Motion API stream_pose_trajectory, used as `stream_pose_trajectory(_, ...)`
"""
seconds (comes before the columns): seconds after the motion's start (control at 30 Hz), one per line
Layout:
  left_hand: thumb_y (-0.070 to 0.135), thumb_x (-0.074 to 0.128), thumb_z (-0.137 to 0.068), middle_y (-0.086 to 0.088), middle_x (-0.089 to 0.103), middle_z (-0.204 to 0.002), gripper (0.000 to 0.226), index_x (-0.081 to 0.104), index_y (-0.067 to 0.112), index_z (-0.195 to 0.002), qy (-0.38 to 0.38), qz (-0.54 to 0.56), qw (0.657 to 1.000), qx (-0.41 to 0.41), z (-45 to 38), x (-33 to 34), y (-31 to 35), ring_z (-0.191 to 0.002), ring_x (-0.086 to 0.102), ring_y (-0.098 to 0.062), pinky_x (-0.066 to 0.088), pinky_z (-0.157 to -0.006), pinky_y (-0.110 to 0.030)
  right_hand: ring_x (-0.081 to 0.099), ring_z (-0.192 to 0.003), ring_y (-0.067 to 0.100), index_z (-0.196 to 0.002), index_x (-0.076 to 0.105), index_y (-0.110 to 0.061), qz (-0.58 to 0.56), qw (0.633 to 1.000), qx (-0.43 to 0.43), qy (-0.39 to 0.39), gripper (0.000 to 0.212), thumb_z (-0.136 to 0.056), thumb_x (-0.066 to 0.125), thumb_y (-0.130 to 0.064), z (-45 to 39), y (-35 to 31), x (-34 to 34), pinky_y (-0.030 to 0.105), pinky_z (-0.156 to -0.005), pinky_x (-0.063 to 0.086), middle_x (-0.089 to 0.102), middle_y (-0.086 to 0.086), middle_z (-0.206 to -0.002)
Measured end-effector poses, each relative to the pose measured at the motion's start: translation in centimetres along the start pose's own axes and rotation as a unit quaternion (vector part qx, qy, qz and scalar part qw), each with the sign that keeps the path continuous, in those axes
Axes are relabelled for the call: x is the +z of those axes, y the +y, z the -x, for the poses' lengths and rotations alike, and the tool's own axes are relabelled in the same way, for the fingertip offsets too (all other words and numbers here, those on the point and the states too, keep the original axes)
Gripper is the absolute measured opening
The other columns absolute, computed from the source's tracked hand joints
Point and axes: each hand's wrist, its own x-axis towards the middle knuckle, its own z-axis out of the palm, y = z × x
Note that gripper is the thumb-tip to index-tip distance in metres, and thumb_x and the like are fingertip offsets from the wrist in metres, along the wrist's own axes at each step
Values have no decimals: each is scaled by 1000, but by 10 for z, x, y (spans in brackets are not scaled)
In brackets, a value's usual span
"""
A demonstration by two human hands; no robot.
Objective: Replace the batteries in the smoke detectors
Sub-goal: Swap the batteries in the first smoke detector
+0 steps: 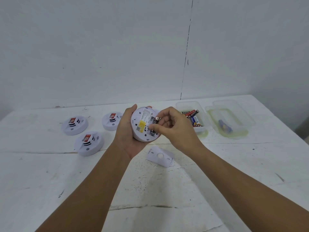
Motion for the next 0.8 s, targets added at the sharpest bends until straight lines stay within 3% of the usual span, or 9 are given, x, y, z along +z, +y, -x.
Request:
stream_pose_trajectory(0.33,49,51,-99,-16,70,-117,44,72,12,-109,6,-1,1000,7,-3,2,-1,-108,67,-35,46,-104,-48,63,-74,9,-105,73,-24,14,1000,-24,-4,30,-80,90,-27,-1,9,-1,23,-74,55,70,-3,-82)
stream_pose_trajectory(0.5,48,52,-99,-13,71,-109,40,71,14,-105,21,-9,999,27,-8,2,0,-94,64,-30,44,-105,-49,69,-84,12,-105,77,-20,-4,1000,-10,4,11,-94,77,-19,-5,18,-4,29,-81,59,75,-5,-88)
stream_pose_trajectory(0.67,49,51,-99,-13,71,-109,40,74,16,-101,31,-27,999,28,-12,4,-3,-98,63,-29,44,-102,-47,65,-78,3,-105,79,-18,-17,1000,6,9,12,-94,78,-18,-7,25,-3,18,-74,52,74,-12,-86)
stream_pose_trajectory(0.8,48,50,-100,-14,70,-114,41,75,16,-100,41,-48,997,33,-15,4,-6,-109,58,-31,45,-101,-47,64,-79,-1,-109,79,-14,-10,1000,2,26,15,-94,77,-17,-2,30,-1,14,-74,49,75,-6,-94)
